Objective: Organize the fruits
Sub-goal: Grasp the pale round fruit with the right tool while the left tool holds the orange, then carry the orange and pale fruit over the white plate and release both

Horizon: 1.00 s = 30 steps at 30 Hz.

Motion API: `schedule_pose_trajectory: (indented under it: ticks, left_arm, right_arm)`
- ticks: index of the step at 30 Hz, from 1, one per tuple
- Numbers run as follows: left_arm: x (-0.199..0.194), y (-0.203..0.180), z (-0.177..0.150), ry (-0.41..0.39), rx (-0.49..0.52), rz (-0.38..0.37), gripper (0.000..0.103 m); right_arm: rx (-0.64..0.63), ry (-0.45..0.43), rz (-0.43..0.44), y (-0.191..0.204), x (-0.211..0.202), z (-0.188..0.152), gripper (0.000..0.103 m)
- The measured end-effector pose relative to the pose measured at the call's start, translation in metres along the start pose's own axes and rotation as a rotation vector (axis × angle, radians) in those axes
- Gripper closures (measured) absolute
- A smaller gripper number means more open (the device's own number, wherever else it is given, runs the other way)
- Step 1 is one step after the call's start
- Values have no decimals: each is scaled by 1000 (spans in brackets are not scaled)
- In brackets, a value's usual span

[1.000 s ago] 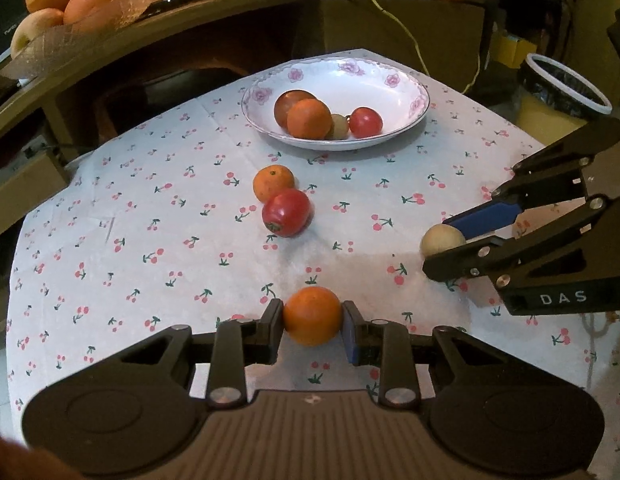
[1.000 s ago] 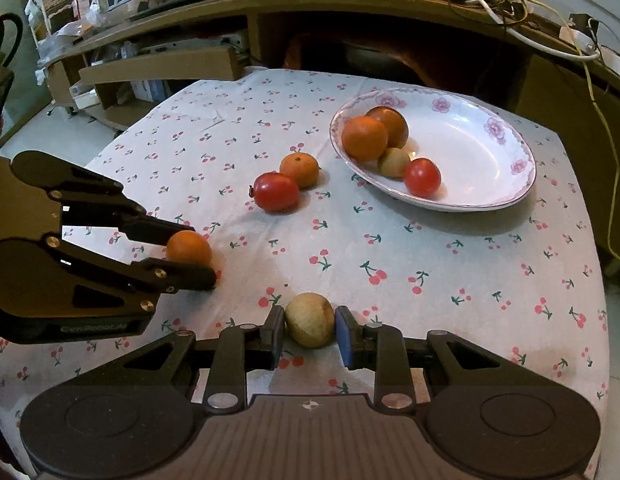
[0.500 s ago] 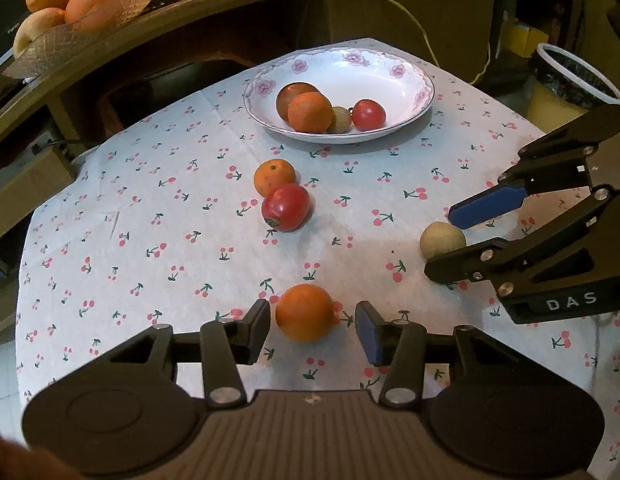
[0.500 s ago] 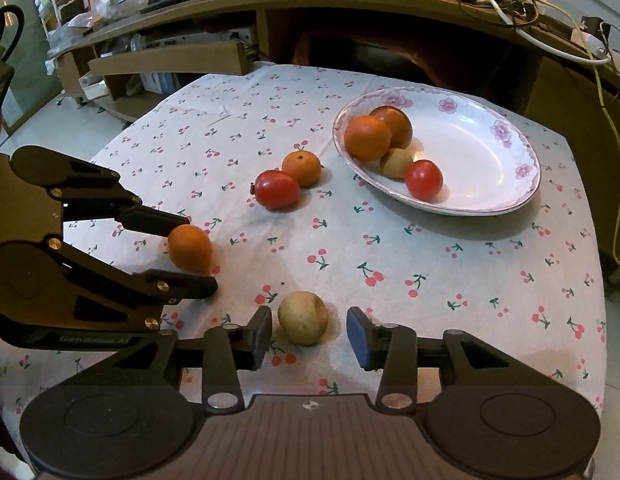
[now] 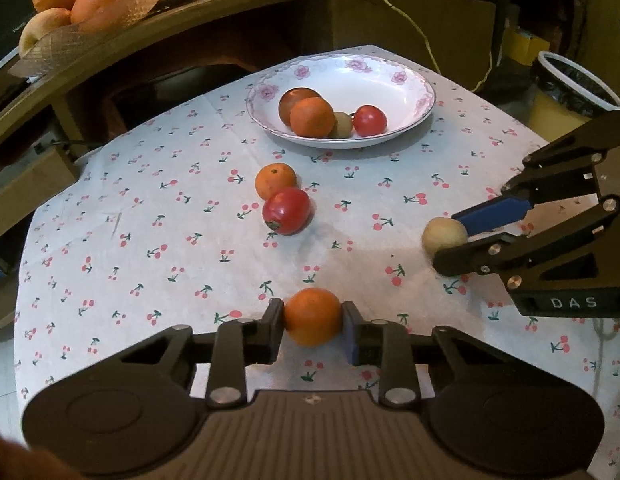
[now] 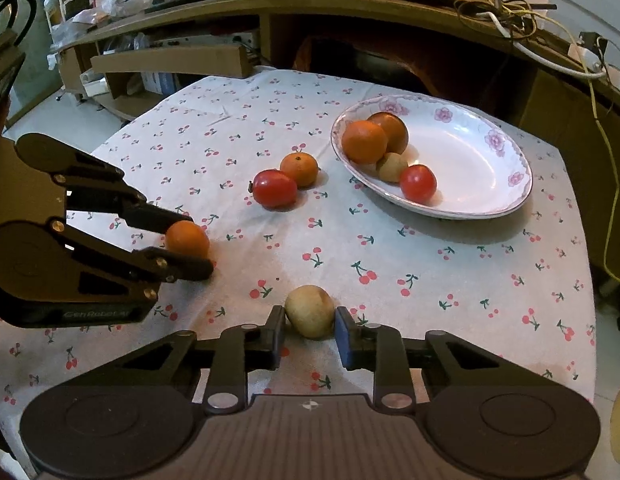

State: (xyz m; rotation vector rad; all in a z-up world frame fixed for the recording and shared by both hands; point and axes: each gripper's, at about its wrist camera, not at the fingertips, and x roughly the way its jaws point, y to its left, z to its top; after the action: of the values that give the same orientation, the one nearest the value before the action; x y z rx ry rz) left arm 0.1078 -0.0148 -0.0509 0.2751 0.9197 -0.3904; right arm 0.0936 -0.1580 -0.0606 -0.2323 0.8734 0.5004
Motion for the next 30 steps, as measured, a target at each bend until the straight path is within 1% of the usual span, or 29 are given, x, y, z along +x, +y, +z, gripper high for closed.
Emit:
schedule_pose_trajectory:
  ticks: [5, 7, 16, 25, 30]
  left_arm:
    - [-7, -1, 10, -39, 5, -8, 67]
    - [-9, -1, 16, -57, 0, -11, 67]
    - [-10, -5, 54, -131, -13, -5, 67]
    - [6, -7, 83, -149, -13, 18, 67]
    - [18, -9, 94, -152, -18, 9, 67]
  right_arm:
    - [17, -32, -4, -2, -8, 7, 77]
    - [30, -41, -19, -5, -11, 10, 77]
    - [81, -117, -60, -21, -25, 30, 77]
    - [134, -135, -111, -44, -19, 41, 77]
    - [155, -148, -132, -53, -14, 47, 77]
